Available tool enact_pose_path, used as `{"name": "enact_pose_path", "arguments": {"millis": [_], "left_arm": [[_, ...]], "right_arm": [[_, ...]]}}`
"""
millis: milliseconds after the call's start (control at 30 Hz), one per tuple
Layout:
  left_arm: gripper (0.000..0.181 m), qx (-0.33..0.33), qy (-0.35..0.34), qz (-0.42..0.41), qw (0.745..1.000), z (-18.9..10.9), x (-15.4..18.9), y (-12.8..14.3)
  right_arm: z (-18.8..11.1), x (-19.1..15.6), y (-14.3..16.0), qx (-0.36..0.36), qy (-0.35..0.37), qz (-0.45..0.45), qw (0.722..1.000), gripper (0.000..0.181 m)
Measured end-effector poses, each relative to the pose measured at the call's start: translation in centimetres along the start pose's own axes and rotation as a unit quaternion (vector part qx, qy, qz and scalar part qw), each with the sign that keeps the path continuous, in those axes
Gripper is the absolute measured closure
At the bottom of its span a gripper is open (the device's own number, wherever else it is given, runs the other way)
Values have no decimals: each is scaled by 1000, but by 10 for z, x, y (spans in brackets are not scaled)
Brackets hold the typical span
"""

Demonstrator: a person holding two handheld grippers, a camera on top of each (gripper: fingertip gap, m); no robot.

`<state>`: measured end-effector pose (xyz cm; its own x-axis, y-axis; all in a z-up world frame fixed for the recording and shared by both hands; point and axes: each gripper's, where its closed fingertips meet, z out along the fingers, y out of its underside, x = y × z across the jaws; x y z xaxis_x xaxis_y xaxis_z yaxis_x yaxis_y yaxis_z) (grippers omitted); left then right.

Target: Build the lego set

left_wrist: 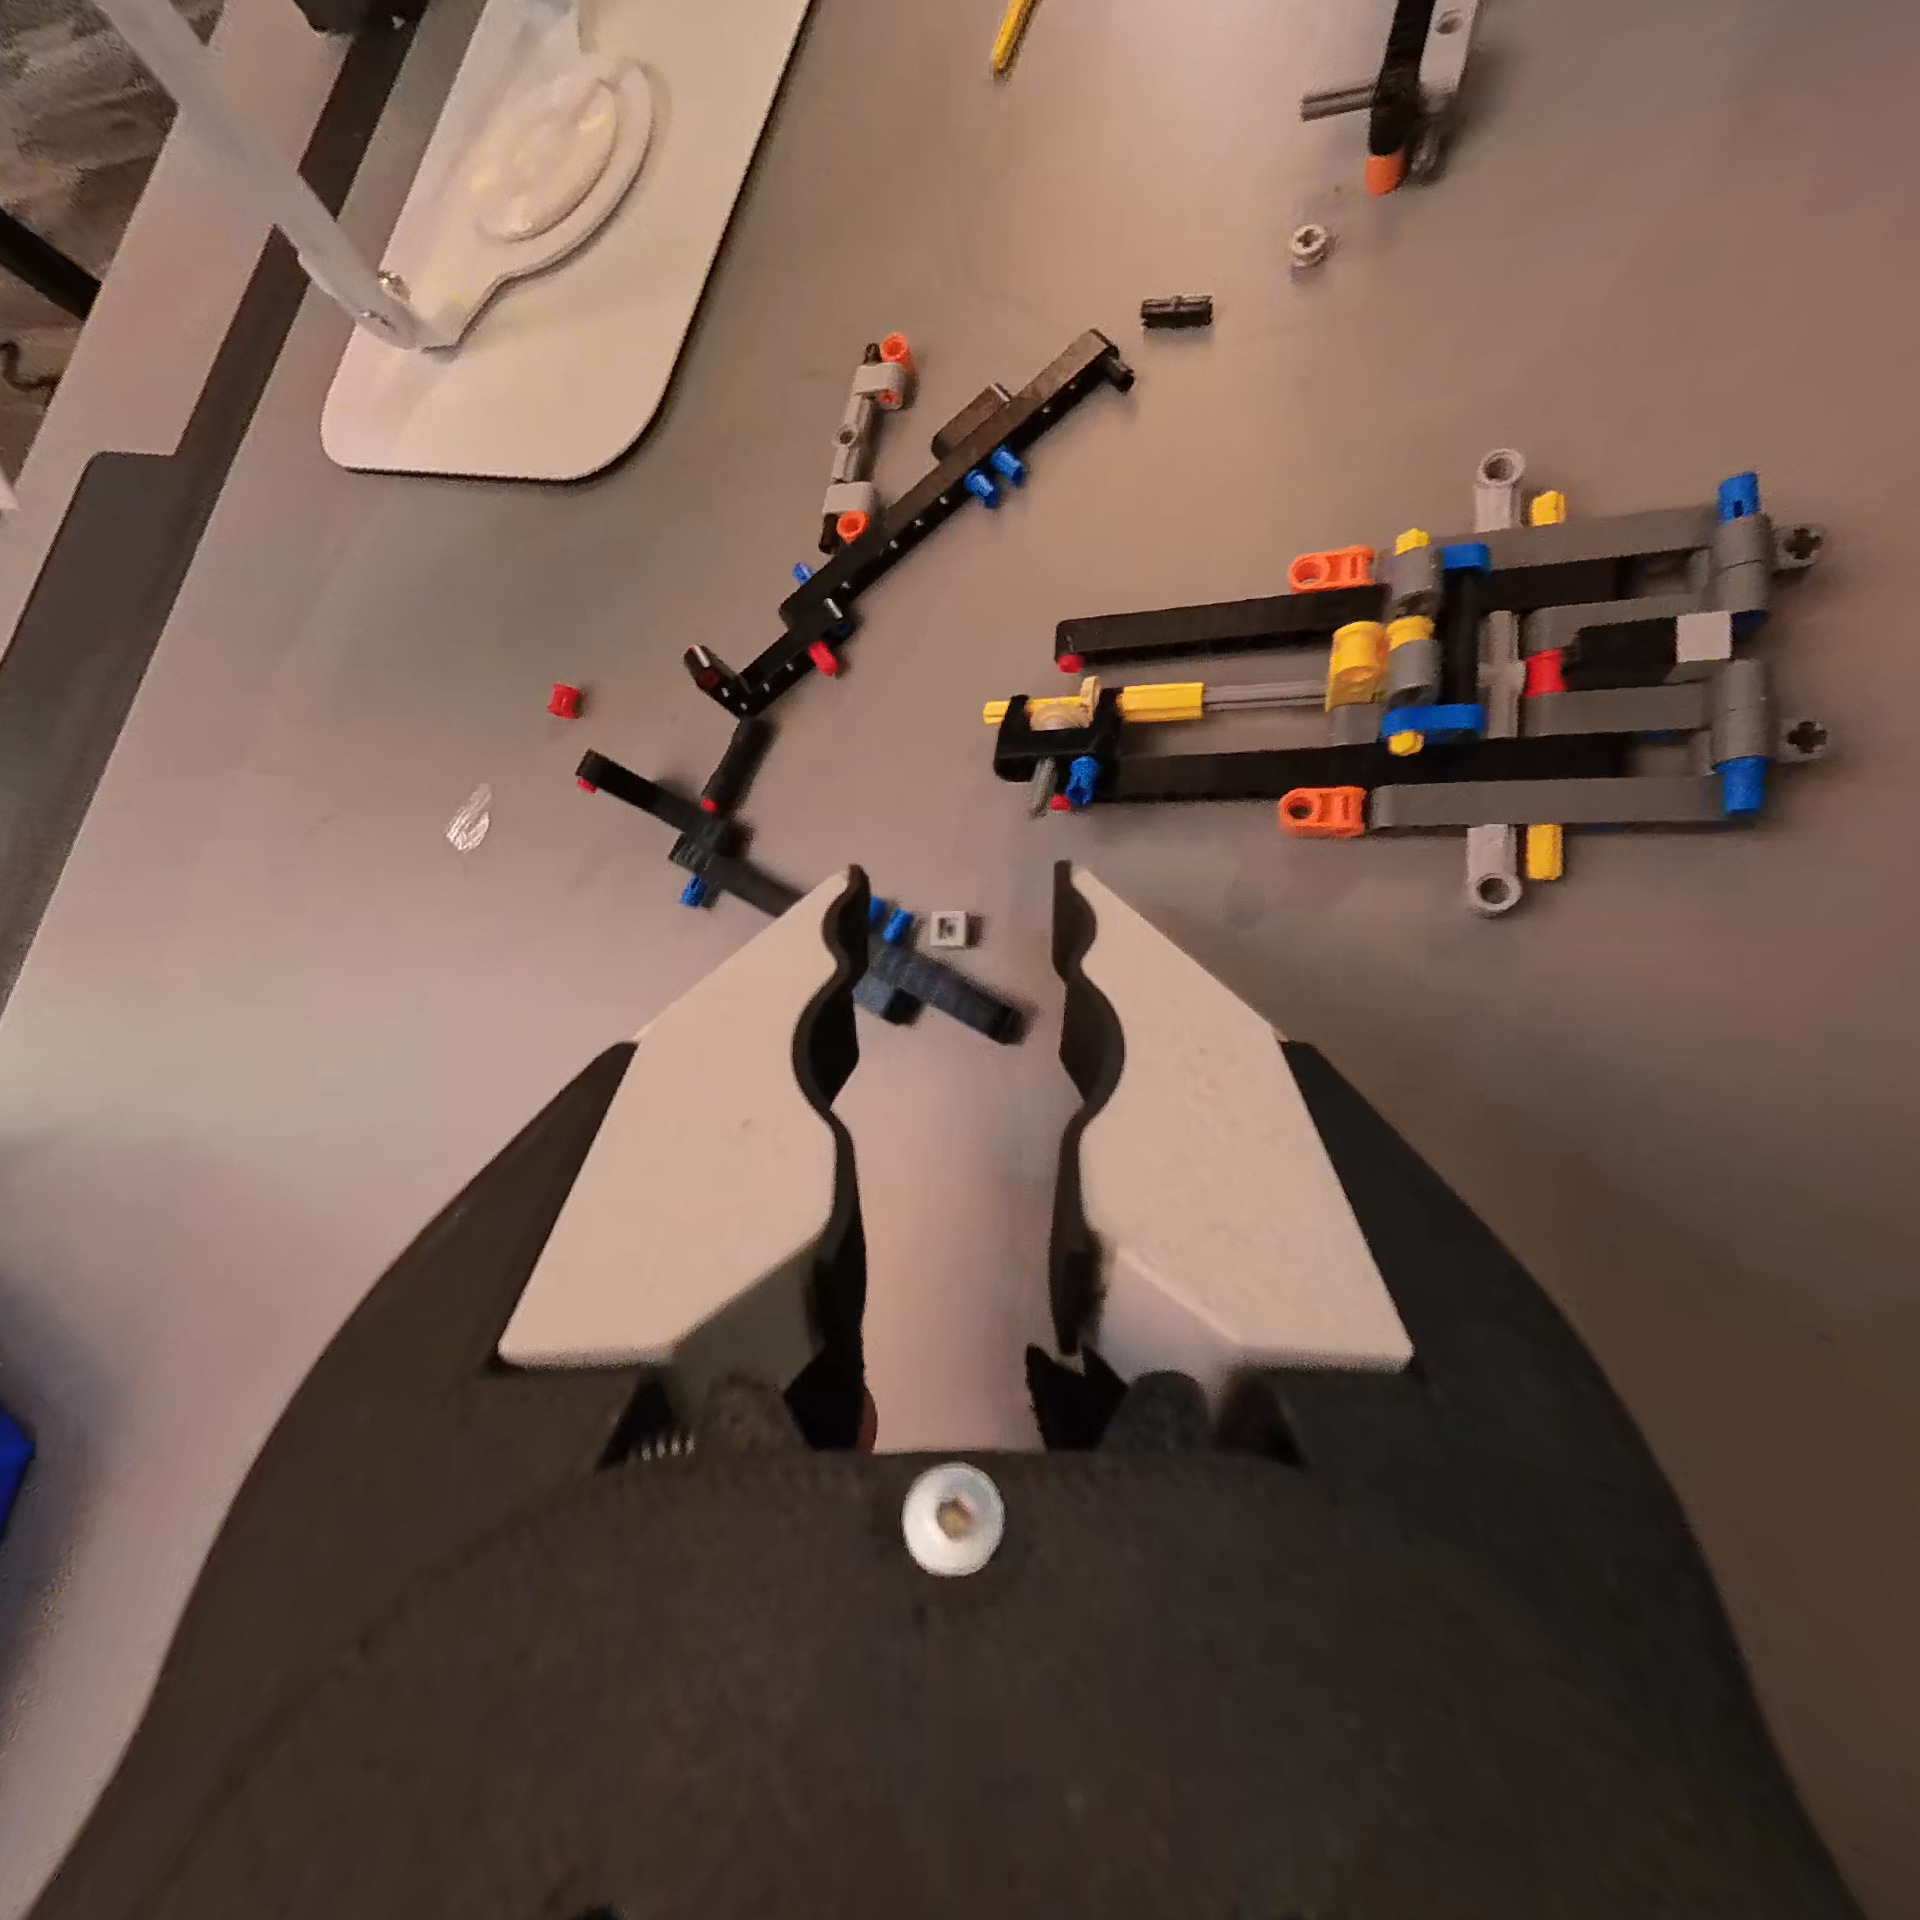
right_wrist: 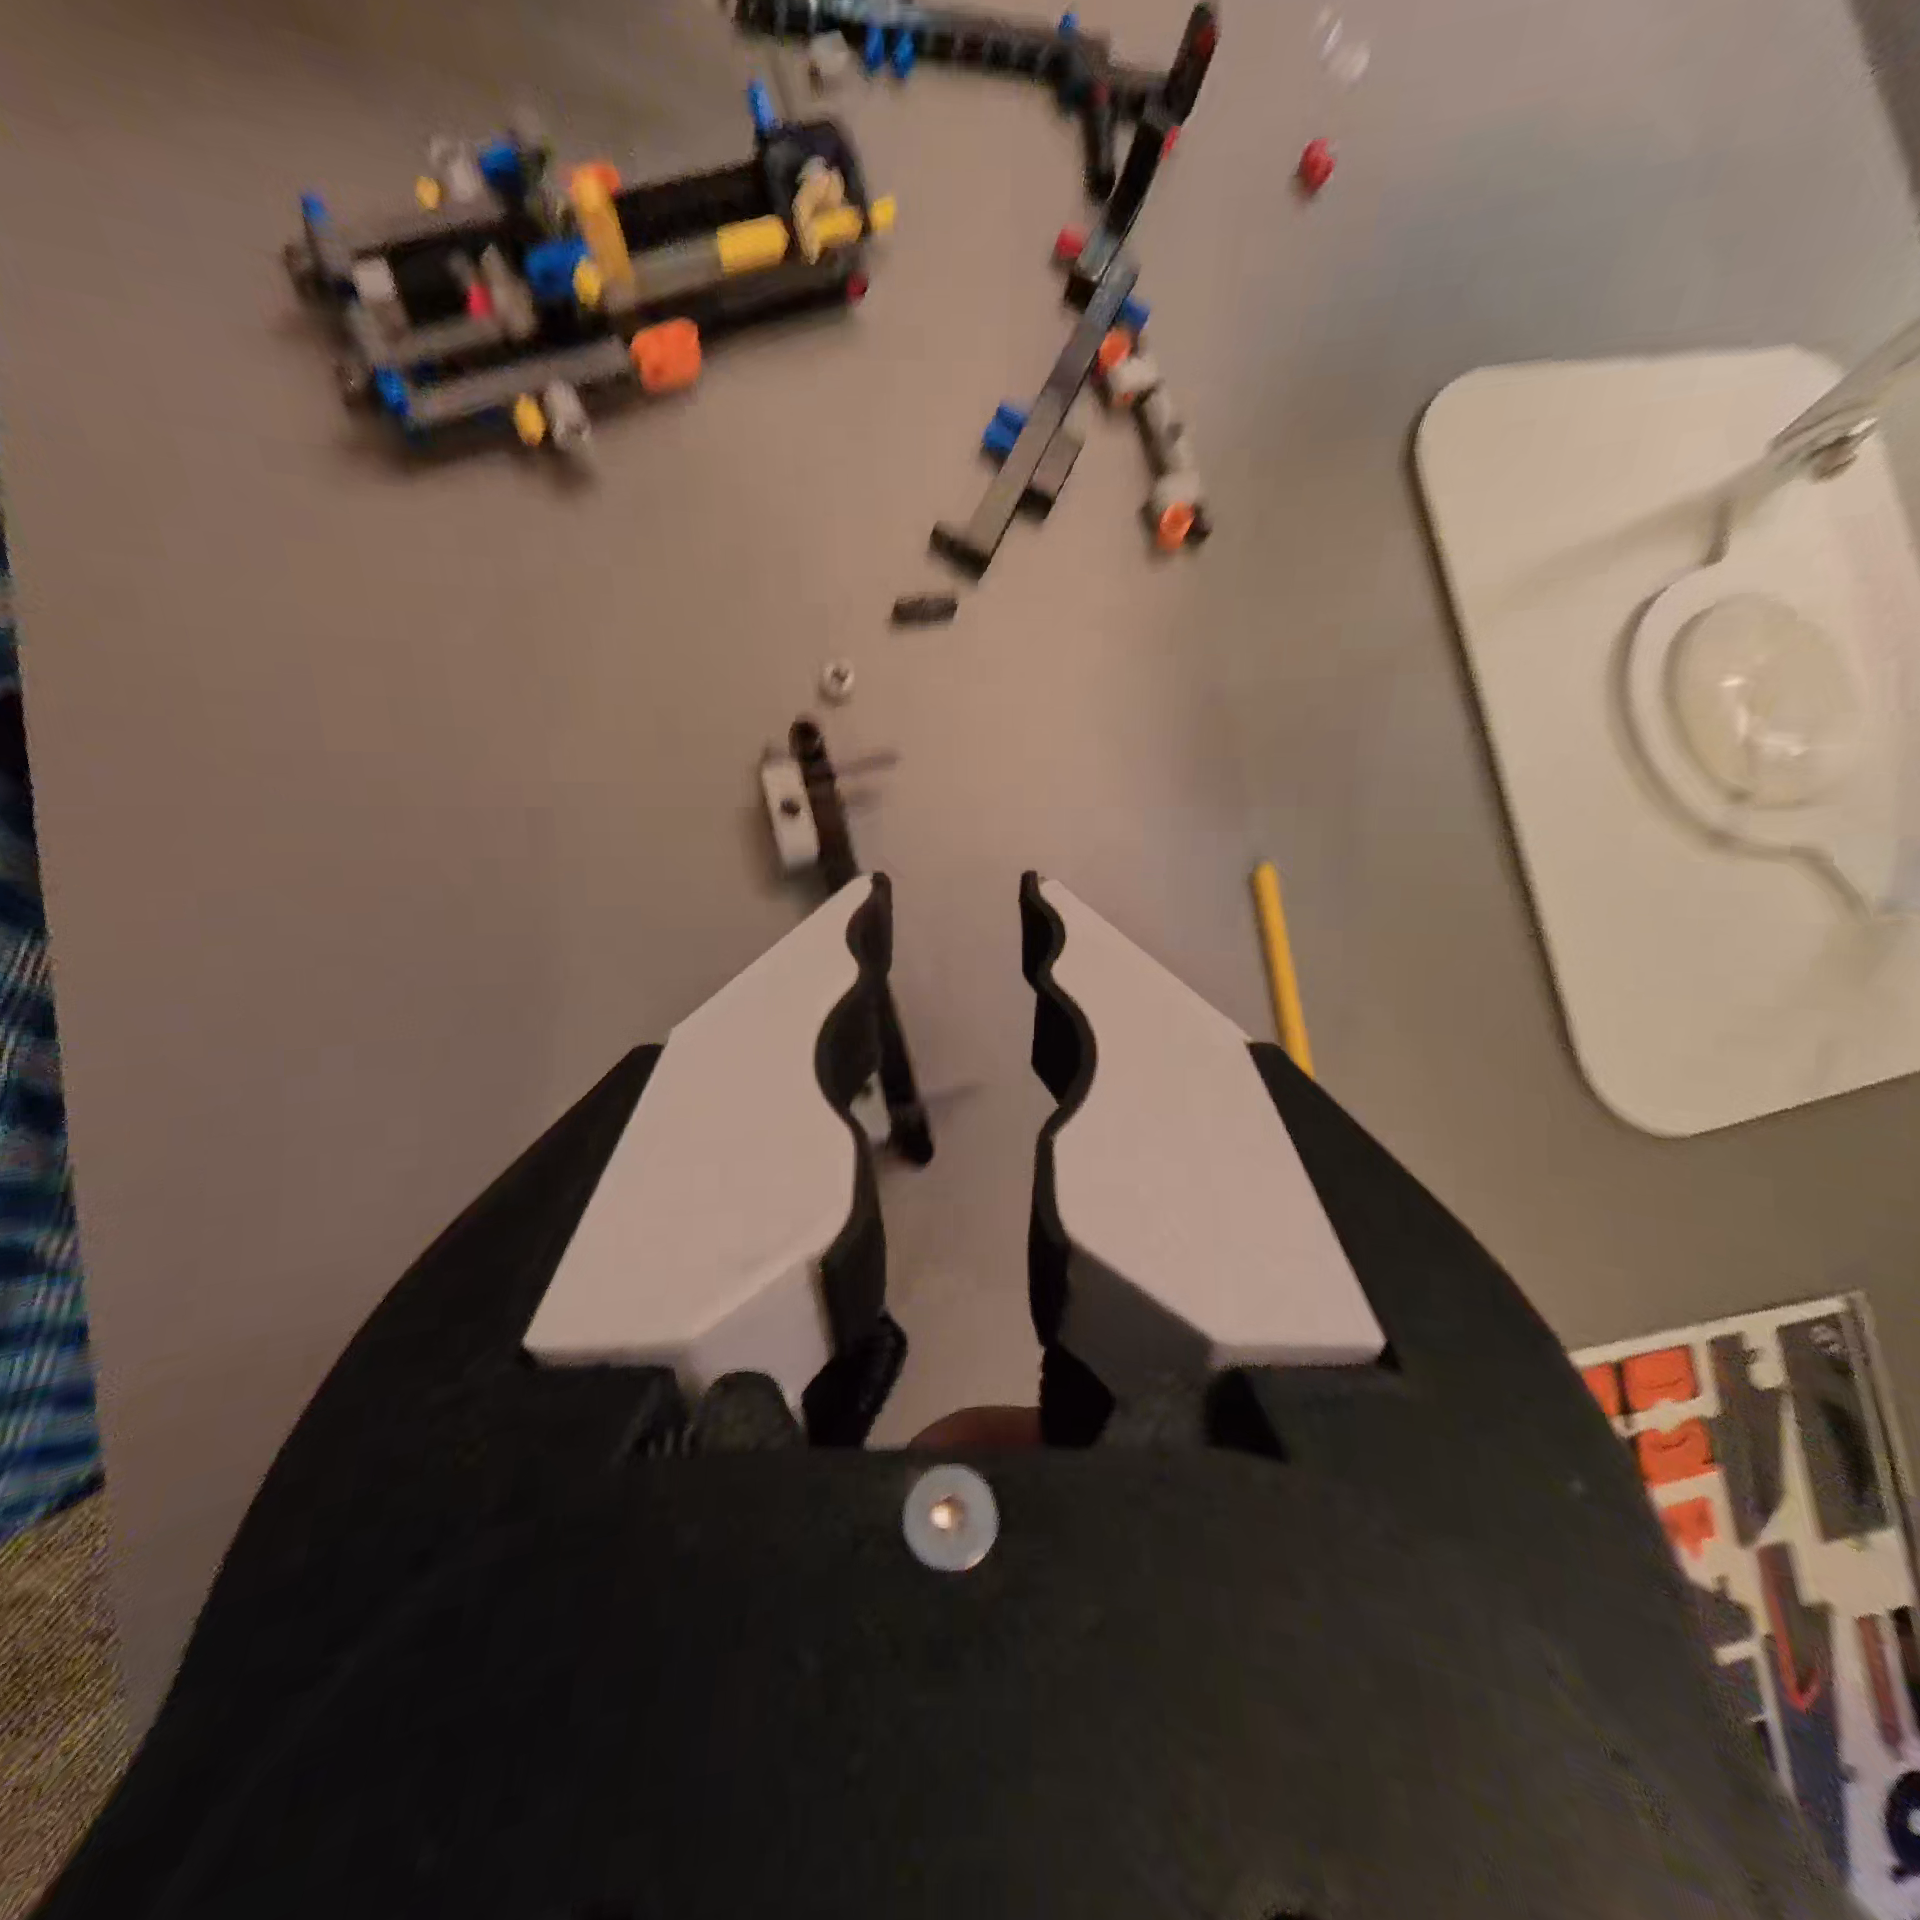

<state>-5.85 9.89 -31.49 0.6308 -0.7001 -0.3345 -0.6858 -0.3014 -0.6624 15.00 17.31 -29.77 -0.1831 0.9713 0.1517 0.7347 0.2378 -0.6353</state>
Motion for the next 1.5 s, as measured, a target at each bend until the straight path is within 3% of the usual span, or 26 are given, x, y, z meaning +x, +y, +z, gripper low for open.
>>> {"name": "enact_pose_path", "arguments": {"millis": [200,333,500,800,933,1033,1200,1367,1500], "left_arm": [[147,-5,-7,-8,1000,1,-7,7],[145,14,8,-19,1000,-2,-2,-1],[140,19,32,-17,999,0,9,-3],[138,27,54,-16,998,6,19,-6],[136,28,62,-23,997,6,22,-8],[135,21,66,-20,997,9,24,-9],[135,15,76,-24,997,12,26,-7],[134,4,86,-21,996,16,26,-4],[132,1,91,-27,995,13,22,-4]], "right_arm": [[43,6,-57,7,-11,35,999,160],[84,12,-56,-36,-11,57,998,158],[105,11,-52,-63,-24,80,995,162],[99,-11,-69,-28,-97,124,987,162],[90,-6,-68,-12,-100,49,994,162],[94,-2,-59,-43,-94,-17,994,163],[102,-18,-56,-71,-142,-30,987,169],[107,-41,-71,-41,-177,-41,983,170],[102,-15,-70,-37,-137,-47,989,163]]}}
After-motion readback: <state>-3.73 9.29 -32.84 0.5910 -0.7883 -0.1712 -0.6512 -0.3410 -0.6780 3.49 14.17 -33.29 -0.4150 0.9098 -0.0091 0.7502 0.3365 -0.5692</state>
